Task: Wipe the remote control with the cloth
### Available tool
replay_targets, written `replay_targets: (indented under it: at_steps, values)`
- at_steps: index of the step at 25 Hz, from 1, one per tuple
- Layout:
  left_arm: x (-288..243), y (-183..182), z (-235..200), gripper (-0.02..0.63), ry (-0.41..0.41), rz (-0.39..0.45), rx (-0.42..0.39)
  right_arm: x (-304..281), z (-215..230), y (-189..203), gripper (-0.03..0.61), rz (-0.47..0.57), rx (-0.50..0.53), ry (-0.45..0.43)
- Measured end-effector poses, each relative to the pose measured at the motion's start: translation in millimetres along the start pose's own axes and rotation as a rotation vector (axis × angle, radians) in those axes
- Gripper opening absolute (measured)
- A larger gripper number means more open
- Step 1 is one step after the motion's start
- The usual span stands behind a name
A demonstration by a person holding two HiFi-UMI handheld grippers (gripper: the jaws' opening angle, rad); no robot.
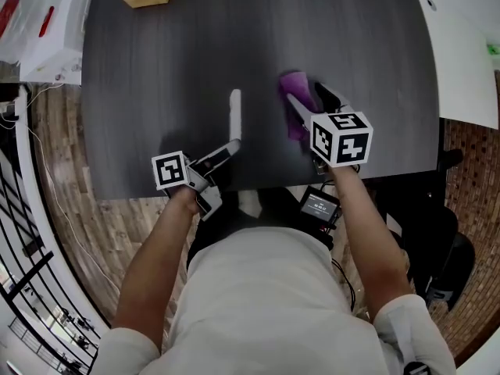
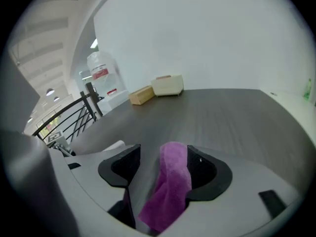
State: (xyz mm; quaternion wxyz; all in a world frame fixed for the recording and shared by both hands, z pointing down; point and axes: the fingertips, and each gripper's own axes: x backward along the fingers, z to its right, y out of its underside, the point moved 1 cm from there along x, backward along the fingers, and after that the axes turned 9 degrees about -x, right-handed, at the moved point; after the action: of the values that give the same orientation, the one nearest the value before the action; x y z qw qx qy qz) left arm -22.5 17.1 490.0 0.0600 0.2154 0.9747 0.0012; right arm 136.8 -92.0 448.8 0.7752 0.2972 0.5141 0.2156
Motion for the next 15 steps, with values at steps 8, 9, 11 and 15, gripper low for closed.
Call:
replay_targets:
  at_steps: [8, 9, 11, 15]
  values:
    - [-4, 4, -5, 0.21, -0.029, -0.053, -0.081, -11, -117, 34, 0.272, -0.139, -0.23, -0.316]
    - [-5, 5, -6, 0.211, -0.039, -0.069, -0.116, -19, -121, 46, 0.272, -0.193, -0.262, -0.304]
    - [-8, 8, -7, 0.211, -0.063, -0.111, -0.166, -31, -124, 62, 0.26, -0.276, -0.293, -0.263]
    - [-12, 11, -7, 0.21, -0.093, -0.172, -0.212, -41, -126, 68, 0.11, -0.344, -0.284, -0.227]
